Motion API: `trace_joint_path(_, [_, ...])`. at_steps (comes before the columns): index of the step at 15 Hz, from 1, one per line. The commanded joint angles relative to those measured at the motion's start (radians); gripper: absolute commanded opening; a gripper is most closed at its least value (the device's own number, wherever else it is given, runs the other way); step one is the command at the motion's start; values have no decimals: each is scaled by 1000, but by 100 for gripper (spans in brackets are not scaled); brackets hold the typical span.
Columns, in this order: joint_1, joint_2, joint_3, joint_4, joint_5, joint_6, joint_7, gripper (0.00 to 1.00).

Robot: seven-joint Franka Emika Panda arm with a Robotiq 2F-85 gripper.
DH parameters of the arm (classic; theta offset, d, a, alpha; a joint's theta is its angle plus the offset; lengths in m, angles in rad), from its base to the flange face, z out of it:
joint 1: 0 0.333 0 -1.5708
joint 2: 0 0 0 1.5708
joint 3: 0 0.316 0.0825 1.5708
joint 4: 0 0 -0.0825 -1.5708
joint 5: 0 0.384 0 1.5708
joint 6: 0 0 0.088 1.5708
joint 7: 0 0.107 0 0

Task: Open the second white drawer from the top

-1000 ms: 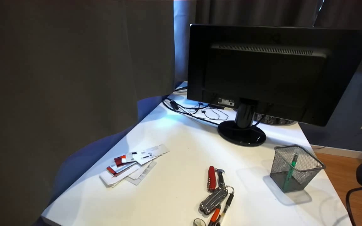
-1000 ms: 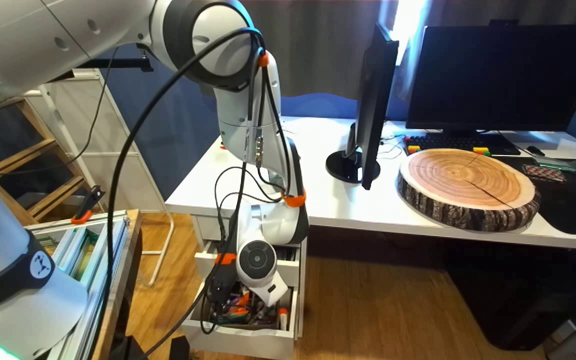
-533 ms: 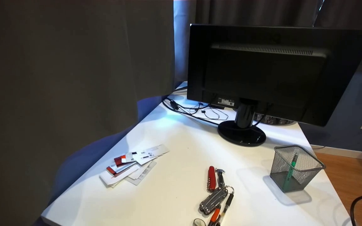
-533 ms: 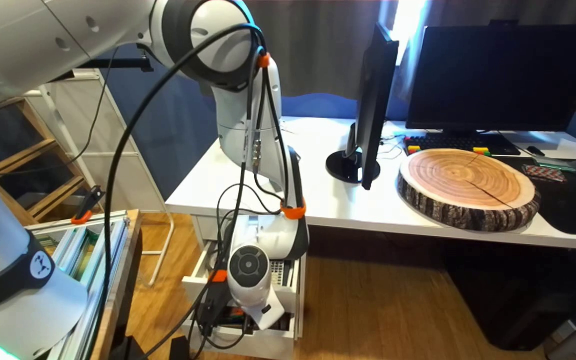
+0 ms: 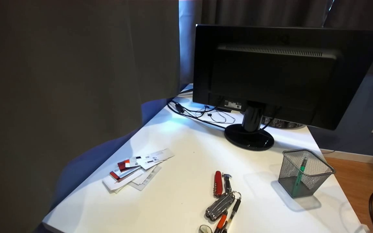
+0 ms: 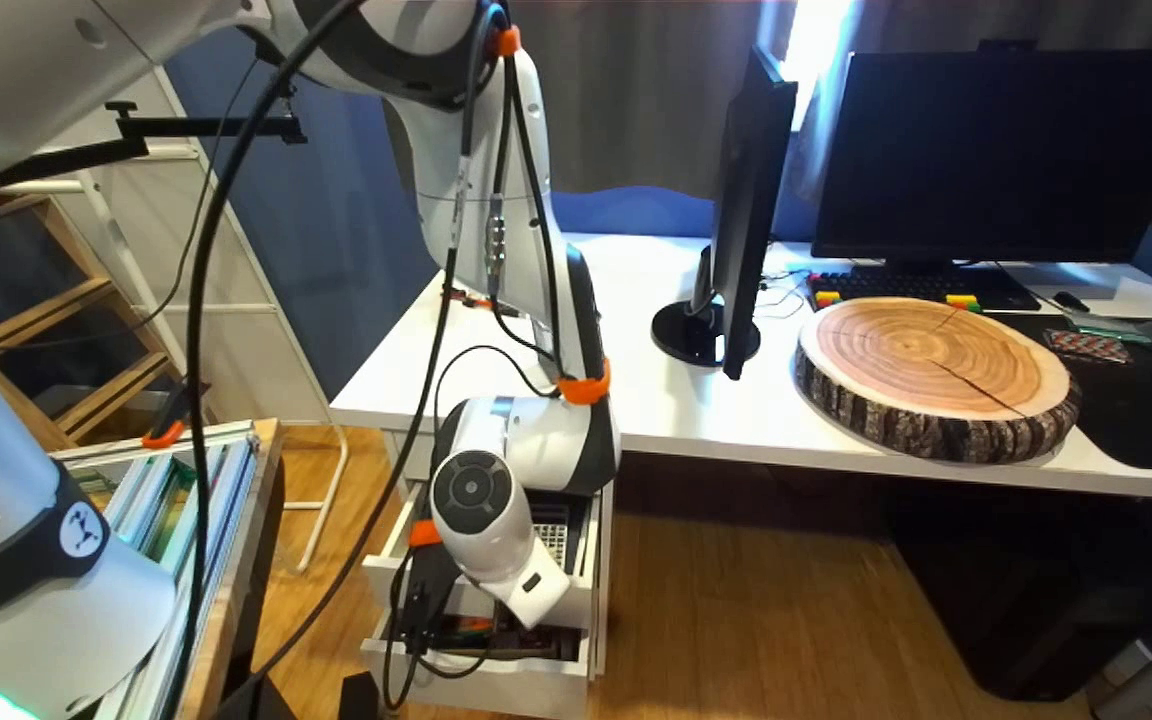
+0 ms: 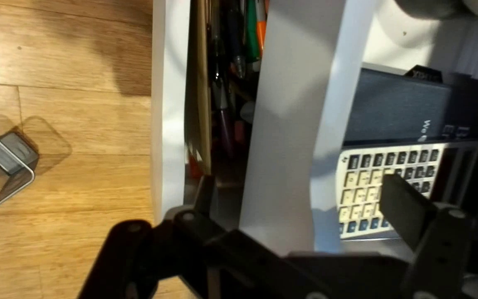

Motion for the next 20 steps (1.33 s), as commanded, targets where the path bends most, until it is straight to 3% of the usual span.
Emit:
trace_joint_path(1, [41, -165, -4, -164, 29, 10, -67, 100])
trace_joint_path(6, [87, -339, 9, -307, -26, 53, -105, 100])
trace_joint_path(10, [139, -472, 52, -383, -125, 192, -102, 100])
trace_joint_path(20, [146, -714, 286, -584, -431, 439, -43, 100])
